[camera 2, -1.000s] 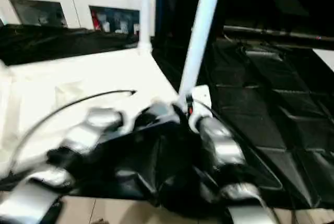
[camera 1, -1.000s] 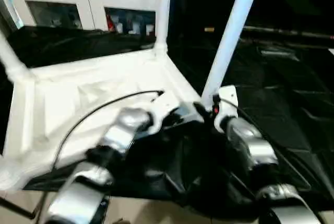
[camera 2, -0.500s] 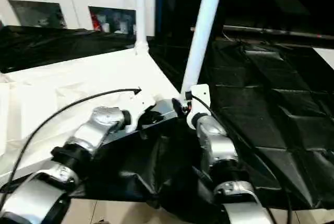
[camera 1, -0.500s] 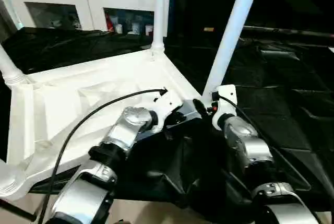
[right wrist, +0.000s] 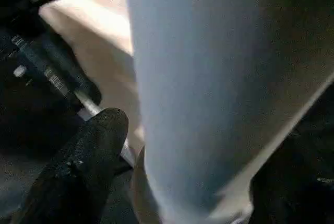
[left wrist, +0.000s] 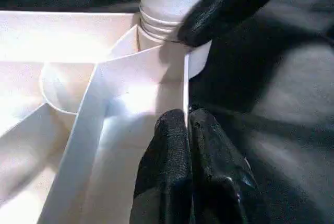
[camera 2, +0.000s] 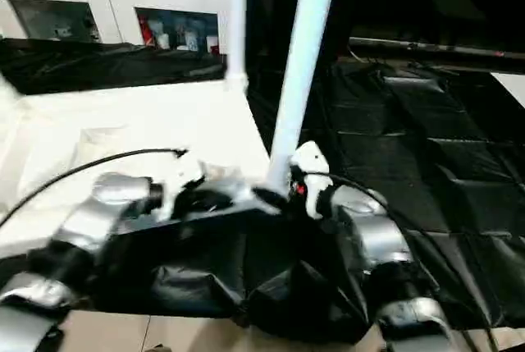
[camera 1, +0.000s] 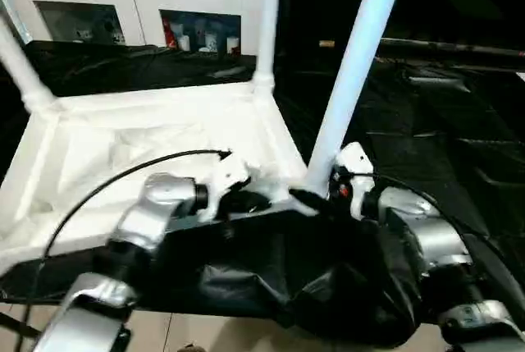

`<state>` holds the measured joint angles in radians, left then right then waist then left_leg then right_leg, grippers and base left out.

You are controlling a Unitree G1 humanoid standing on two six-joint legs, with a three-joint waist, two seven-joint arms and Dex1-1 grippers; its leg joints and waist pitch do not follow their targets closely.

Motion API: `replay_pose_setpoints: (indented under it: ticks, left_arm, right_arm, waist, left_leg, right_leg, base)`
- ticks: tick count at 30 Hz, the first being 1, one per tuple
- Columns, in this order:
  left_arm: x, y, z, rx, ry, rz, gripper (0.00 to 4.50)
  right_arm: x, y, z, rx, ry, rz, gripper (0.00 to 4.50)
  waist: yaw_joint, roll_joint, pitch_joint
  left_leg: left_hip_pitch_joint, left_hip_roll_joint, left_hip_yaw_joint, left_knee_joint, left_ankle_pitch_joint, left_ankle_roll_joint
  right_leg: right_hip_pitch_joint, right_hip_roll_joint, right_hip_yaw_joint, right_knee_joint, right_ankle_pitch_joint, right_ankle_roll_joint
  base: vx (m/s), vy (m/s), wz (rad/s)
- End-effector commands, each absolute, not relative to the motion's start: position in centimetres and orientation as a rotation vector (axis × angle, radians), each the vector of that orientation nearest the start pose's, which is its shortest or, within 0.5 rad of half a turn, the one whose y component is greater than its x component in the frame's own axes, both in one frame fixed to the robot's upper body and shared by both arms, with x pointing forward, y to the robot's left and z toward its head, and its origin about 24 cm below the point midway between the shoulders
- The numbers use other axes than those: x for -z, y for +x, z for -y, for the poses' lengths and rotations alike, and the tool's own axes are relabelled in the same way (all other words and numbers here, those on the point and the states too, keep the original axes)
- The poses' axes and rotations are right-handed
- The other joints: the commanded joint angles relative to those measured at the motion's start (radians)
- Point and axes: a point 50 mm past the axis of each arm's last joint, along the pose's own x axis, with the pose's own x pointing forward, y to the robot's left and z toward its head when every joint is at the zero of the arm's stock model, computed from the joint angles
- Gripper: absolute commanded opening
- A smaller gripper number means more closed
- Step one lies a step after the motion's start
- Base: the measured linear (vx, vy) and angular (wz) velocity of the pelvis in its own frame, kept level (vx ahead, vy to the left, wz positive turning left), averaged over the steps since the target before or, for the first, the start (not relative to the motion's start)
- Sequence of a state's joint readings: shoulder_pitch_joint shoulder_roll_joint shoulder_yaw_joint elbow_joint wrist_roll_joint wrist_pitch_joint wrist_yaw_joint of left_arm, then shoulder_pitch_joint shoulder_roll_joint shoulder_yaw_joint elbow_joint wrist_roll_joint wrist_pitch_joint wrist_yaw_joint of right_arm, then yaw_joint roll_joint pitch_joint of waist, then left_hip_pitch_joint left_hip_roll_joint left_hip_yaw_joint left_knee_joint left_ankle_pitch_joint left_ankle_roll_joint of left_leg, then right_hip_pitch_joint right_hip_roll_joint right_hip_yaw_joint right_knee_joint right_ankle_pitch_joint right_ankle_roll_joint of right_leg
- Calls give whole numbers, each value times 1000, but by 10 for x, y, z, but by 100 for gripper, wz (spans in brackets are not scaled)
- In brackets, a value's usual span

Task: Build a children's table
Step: Rotate leg to tighten

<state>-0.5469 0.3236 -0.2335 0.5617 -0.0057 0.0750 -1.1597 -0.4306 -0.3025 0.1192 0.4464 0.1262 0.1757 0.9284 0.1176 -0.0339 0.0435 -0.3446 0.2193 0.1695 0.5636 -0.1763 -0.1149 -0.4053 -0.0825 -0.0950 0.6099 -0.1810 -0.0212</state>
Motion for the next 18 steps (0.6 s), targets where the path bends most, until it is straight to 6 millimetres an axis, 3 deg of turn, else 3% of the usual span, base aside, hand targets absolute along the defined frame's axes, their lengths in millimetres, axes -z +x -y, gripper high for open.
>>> replay_pose_setpoints:
  ticks: [1, 12, 18]
  left_arm:
    - [-55, 310, -123, 1351, 324, -339, 0]
    - [-57, 307, -129, 1368, 324, -353, 0]
    - [-56, 306, -127, 1361, 324, -354, 0]
  right_arm:
    - [-48, 304, 142, -1061, -115, -311, 370]
    - [-47, 298, 143, -1105, -130, -348, 269]
    - [-45, 299, 145, -1087, -156, -366, 254]
  waist:
    - [3, -6, -54]
    - [4, -10, -57]
    - [4, -12, -57]
  left_leg:
    - [-7, 13, 5, -60, -203, 59]
    - [-8, 12, 6, -55, -160, 58]
    - [-8, 13, 6, -55, -158, 57]
  right_leg:
    - [56, -61, 53, -80, -262, -146]
    - [59, -62, 53, -71, -201, -168]
    - [59, -62, 53, -71, -210, -161]
  base:
    - [0, 0, 0]
    - [0, 0, 0]
    - [0, 0, 0]
